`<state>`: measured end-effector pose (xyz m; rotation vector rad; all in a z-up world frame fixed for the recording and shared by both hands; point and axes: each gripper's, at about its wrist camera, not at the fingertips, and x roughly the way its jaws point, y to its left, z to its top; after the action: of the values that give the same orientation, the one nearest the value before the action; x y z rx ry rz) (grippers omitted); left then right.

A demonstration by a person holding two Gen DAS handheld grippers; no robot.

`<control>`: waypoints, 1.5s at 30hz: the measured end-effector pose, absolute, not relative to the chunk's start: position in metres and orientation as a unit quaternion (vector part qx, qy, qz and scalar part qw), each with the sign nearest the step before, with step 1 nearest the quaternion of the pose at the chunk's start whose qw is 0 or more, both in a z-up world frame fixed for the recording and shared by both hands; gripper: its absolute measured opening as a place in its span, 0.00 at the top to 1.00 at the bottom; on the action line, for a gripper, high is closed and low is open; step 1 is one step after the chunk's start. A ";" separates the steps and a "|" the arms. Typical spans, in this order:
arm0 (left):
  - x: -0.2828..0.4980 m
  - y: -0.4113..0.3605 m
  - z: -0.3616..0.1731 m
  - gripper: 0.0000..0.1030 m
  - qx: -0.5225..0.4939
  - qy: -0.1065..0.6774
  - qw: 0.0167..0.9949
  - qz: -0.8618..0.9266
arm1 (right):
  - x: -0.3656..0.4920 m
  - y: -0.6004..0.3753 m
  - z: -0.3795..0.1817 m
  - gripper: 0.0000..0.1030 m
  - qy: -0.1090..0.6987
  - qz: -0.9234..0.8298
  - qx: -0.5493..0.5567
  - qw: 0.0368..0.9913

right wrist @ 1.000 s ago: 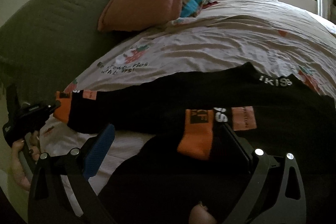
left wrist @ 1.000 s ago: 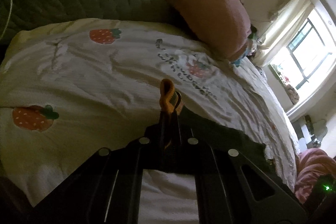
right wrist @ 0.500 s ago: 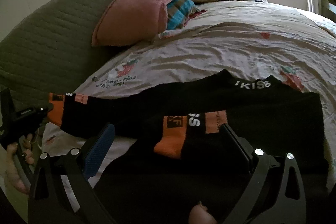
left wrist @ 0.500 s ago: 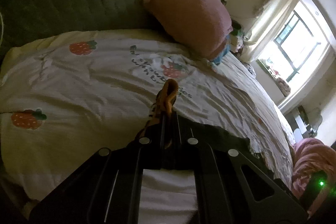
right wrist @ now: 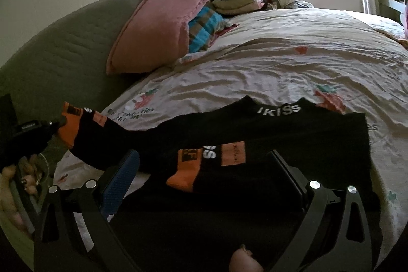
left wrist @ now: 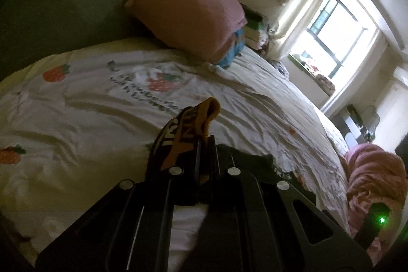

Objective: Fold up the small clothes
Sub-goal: 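Lift the sleeve with the left tool and carry it across the shirt body, then lower the cuff onto the folded sleeve and open the left tool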

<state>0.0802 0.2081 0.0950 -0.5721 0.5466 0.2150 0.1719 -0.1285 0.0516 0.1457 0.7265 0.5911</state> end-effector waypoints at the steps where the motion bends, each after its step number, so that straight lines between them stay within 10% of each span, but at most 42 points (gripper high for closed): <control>1: 0.084 0.201 0.097 1.00 -0.272 0.268 0.919 0.101 | 0.172 -0.133 0.052 0.04 0.349 0.283 0.074 0.890; 45: 0.219 -0.030 0.037 0.99 -0.155 0.424 0.885 -0.117 | 0.189 -0.304 0.018 0.04 0.343 0.156 0.210 0.902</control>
<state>0.2188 -0.0300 0.0367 -0.3224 0.8825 -0.2436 0.1891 -0.3042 0.0181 0.4334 0.7100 0.3228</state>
